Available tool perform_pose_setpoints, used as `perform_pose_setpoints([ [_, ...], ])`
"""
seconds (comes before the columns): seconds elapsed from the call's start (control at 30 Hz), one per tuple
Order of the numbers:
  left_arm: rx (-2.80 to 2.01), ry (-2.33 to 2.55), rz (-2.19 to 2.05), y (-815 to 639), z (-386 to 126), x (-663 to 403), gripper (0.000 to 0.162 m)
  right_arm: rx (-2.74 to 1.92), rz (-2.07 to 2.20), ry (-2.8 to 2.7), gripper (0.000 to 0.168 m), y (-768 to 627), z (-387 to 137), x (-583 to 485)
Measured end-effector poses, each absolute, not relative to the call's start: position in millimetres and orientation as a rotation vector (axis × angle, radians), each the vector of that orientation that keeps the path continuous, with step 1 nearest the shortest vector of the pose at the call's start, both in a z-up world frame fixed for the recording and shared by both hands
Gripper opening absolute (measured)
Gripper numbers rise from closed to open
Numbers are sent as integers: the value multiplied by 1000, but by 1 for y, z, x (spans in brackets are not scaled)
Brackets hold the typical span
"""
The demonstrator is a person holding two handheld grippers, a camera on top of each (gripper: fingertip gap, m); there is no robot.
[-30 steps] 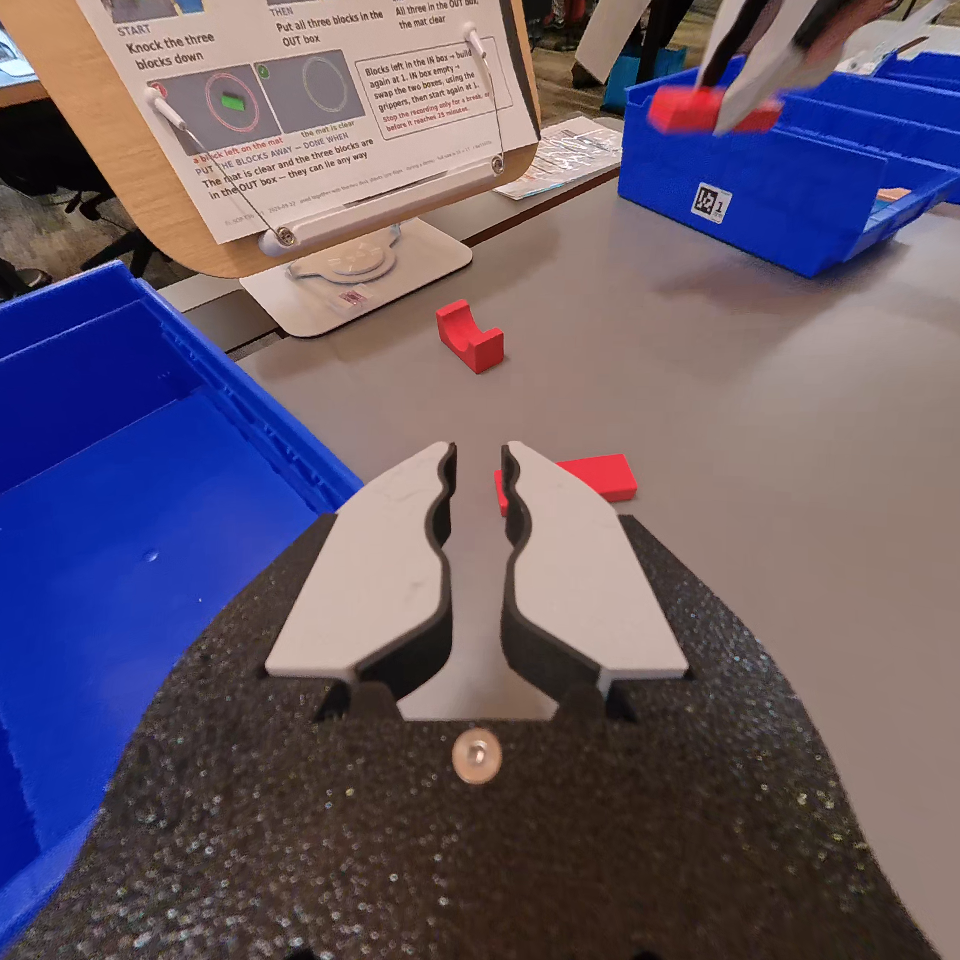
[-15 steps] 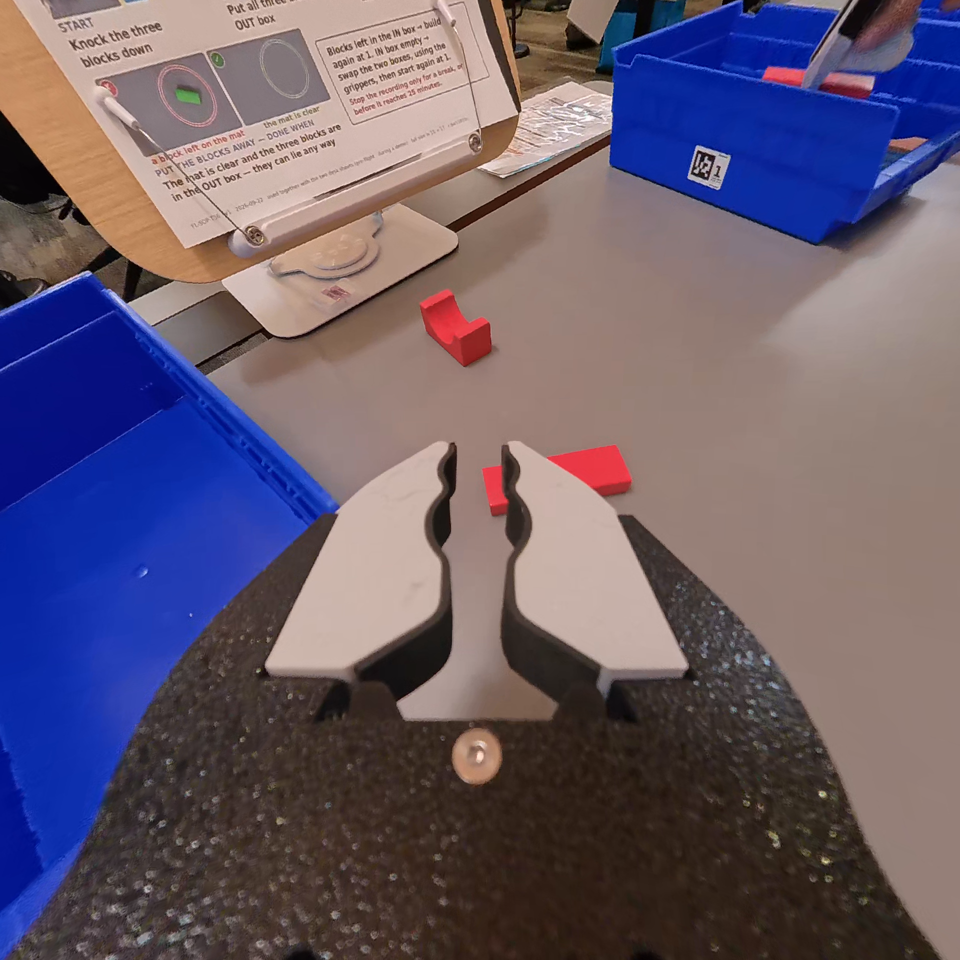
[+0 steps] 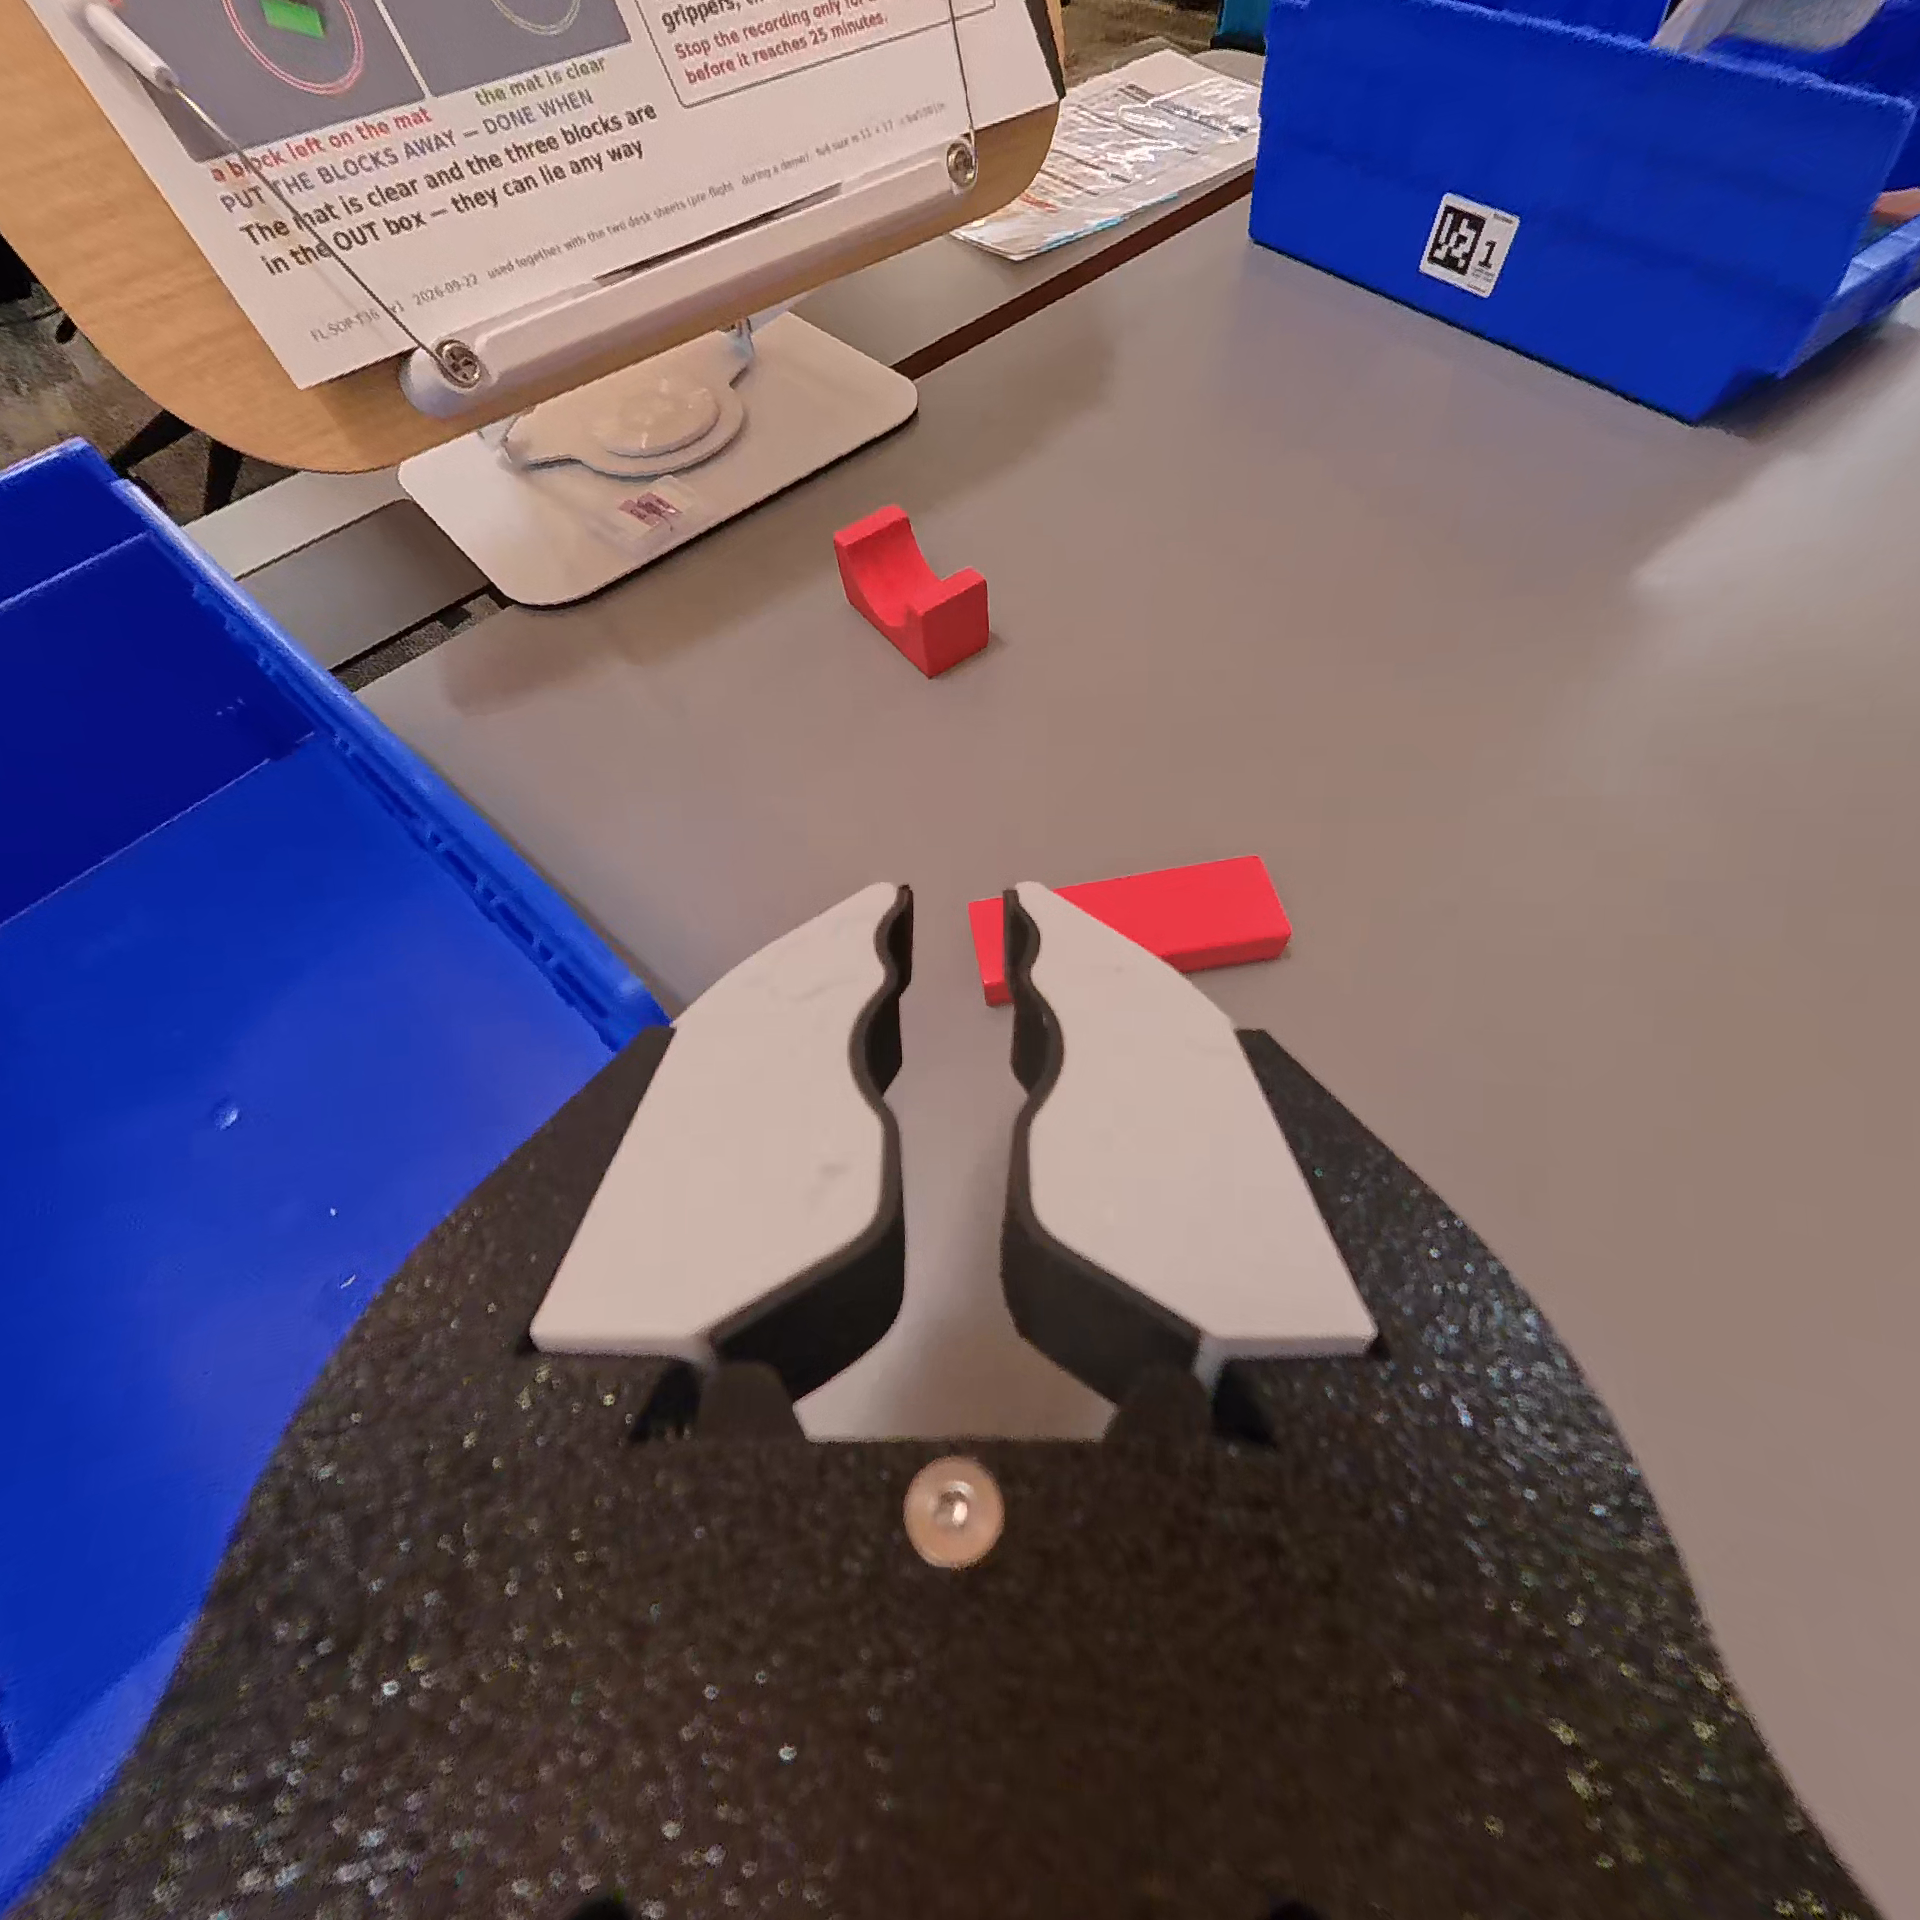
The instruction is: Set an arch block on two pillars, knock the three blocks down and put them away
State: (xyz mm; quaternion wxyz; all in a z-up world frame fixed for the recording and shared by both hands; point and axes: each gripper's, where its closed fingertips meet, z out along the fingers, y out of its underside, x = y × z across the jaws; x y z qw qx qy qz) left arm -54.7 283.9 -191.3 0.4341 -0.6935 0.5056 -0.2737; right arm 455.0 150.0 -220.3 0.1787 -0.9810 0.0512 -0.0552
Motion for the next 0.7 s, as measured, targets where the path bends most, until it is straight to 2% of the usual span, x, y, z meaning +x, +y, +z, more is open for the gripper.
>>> perform_pose_setpoints([
  [0.2, -1727, 1271, -692, 282, -193, -50, 16, -2693, -281, -140, 65, 173, -154, 399],
  [0.37, -1692, 1230, -708, 279, -180, -48, 16, -2513, -165, -474, 65, 210, -126, 268],
  [0.53, -1614, 1100, -770, 279, -149, -51, 18, -2378, 144, -710, 70, 240, -150, 123],
  [0.7, -1569, 997, -751, 283, -124, -67, 39, -2398, 263, -842, 73, 257, -203, 41],
])
